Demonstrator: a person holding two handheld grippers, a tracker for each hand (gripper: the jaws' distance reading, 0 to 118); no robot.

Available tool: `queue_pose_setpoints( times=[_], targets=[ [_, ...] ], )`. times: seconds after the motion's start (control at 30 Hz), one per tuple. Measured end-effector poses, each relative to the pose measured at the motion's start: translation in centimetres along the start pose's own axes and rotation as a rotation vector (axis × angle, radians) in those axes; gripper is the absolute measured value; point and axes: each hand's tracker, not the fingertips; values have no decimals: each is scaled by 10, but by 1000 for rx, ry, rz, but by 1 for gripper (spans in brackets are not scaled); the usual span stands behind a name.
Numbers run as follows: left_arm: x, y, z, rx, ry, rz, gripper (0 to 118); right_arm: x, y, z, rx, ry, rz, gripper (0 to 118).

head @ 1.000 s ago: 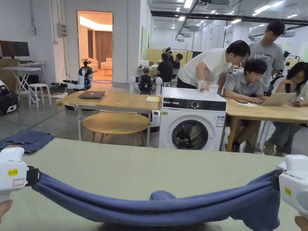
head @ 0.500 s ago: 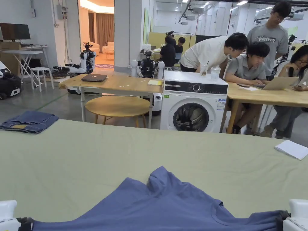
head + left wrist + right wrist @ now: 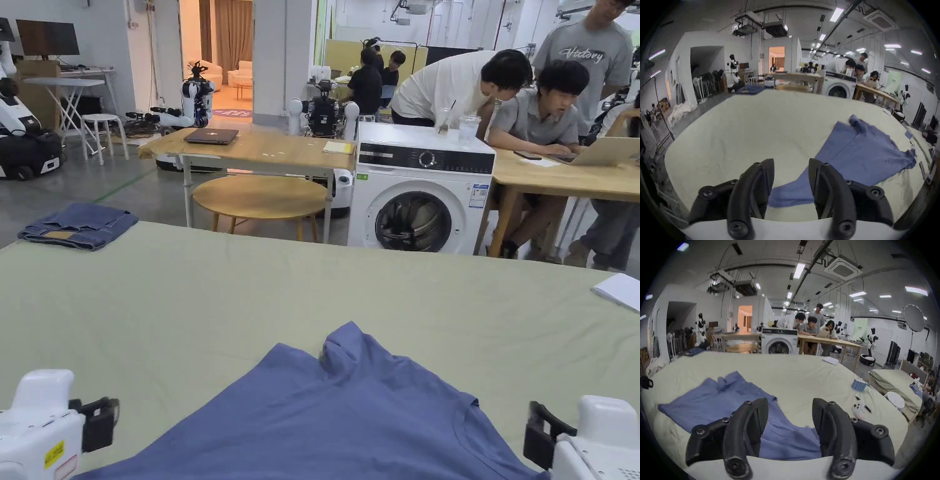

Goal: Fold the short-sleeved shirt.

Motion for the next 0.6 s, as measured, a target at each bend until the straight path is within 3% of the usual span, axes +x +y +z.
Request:
queue_pose_setpoints(
  times=[0.1, 0.2, 0.23, 0.3, 0.33, 0.47, 0.6],
  targets=[
    [27, -5, -7, 76, -84, -25, 41, -31, 3, 12, 69, 29, -51, 59],
    [64, -4, -5, 131, -101, -55, 39, -60, 6, 19, 114, 53, -31, 54],
    [75, -3, -4, 169, -106, -65, 33, -67, 9, 20, 128, 72, -23, 45],
    [93, 1, -2, 199, -102, -71, 7, -81, 11, 23, 143, 92, -23, 15],
    [103, 2, 3, 219, -99, -81, 1, -87, 13, 24, 149, 91, -27, 11],
    [123, -1, 6, 242, -102, -123, 0, -96, 14, 27, 188, 122, -62, 0],
    [125, -1, 8, 228, -88, -111, 0, -107, 14, 27, 175, 111, -6, 0]
  ],
)
